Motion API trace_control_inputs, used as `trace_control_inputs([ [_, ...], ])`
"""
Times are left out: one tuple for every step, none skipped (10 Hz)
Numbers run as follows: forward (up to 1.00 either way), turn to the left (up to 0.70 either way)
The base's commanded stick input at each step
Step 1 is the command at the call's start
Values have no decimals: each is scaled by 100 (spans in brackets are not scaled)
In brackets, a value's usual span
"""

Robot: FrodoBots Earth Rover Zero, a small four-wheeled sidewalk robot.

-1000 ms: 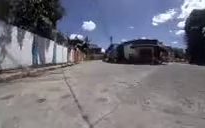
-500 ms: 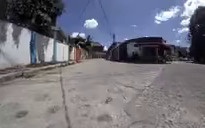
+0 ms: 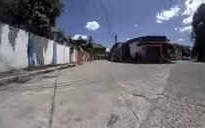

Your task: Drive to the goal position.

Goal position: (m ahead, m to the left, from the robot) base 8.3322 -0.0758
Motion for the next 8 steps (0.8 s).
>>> trace_control_inputs([
  [85,0],
  [85,0],
  [85,0],
  [85,0],
  [85,0],
  [85,0],
  [85,0],
  [85,0],
])
